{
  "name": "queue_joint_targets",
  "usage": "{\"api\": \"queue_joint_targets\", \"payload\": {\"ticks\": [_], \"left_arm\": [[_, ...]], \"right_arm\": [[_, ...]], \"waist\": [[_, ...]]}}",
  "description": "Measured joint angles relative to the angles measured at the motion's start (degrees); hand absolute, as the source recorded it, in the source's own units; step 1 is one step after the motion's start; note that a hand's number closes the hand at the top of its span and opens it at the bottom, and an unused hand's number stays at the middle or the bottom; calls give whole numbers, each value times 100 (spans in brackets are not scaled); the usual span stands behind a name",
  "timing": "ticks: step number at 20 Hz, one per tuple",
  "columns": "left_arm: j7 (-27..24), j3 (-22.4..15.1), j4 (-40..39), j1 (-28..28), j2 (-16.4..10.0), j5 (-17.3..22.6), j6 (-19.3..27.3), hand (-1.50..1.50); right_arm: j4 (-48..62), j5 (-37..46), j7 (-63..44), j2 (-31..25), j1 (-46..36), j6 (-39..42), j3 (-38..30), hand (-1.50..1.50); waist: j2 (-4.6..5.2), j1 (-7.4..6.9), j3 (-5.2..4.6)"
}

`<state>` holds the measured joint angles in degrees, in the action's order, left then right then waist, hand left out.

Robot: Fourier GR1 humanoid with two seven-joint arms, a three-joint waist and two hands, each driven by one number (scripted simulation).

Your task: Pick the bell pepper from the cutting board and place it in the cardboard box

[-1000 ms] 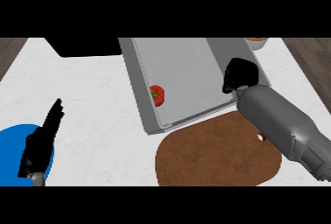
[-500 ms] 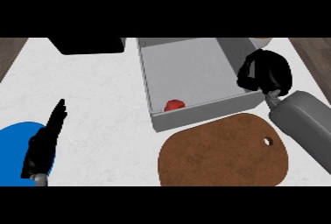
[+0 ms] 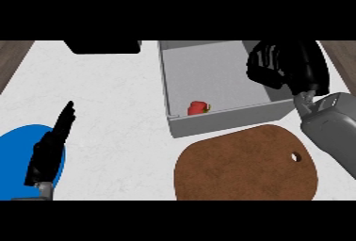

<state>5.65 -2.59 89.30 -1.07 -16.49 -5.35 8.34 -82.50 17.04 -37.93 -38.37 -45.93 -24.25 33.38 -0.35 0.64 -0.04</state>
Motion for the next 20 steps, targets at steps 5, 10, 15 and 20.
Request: {"api": "queue_joint_targets", "payload": {"ticks": [5,10,15,20], "left_arm": [[-34,39,-5,14,36,-12,-104,0],[-16,52,-40,108,79,-65,-149,0],[77,-19,36,159,149,-144,-169,0],[89,-15,-44,306,173,-168,-222,0]], "right_arm": [[488,323,-177,651,-574,356,-321,150],[1640,509,-92,1291,-1418,739,-628,150],[3148,611,470,1898,-1971,756,-936,150],[4574,674,930,2430,-2466,668,-1220,150]], "waist": [[27,-99,0],[50,-171,-1],[79,-246,1],[121,-333,0]]}}
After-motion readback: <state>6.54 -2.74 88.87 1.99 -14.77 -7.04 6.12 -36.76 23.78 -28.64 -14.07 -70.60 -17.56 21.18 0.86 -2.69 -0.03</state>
